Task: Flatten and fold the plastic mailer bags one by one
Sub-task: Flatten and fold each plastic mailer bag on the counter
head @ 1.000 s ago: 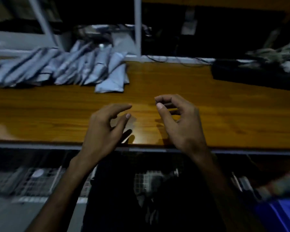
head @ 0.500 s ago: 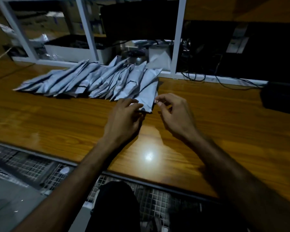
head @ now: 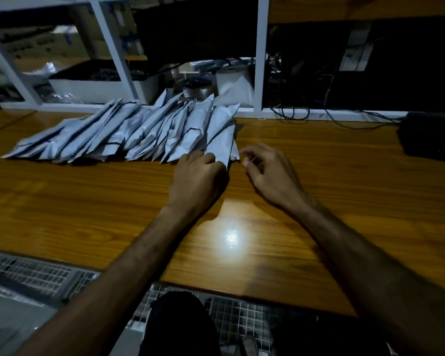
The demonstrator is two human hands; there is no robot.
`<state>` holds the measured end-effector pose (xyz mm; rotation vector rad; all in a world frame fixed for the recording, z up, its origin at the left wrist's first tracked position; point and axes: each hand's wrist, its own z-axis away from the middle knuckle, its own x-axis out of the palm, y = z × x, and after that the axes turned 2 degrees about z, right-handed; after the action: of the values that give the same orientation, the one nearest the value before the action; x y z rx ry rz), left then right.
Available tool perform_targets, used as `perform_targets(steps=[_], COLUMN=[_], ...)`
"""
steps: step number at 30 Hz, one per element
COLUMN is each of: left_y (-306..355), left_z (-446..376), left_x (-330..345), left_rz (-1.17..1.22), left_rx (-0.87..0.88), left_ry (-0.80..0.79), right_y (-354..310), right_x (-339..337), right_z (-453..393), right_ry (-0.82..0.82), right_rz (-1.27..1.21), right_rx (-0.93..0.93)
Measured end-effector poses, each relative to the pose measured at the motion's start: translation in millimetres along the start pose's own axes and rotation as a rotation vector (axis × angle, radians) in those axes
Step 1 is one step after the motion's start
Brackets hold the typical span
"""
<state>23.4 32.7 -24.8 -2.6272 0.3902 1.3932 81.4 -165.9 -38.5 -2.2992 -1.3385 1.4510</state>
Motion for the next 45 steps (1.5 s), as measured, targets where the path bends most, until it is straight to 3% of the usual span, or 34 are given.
perform_targets(steps=[13, 20, 24, 37, 42, 45], left_y=[-0.2, 3.3, -1.1, -8.8, -15.6, -9.3], left_z=[7.7, 28.8, 41.9, 53.6, 63.1, 70.8], left_x=[-3.7, -25.4, -30.5, -40.4, -53.7, -62.9], left_rz=[0.278, 0.61, 0.661, 0.736, 0.701, 0.695], left_rx=[-0.143, -0.223, -0.258, -0.299, -0.345, -0.317], left_ry=[0.076, 0.267, 0.38, 0.453, 0.488, 0.414], right_y=[0.5, 2.5, 3.7, -21.3, -34.2, -44.8], right_x=[4.9, -3.0, -4.3, -1.0, -37.5, -57.6], right_z=[-5.8, 0.9, 2.0, -31.7, -0.5, 38.7], right_ry=[0.017, 0.064, 0.051, 0.2, 0.262, 0.283], right_rz=[0.012, 0.063, 0.109, 0.274, 0.314, 0.385], right_rx=[0.006, -0.025, -0.025, -0.068, -0.179, -0.172])
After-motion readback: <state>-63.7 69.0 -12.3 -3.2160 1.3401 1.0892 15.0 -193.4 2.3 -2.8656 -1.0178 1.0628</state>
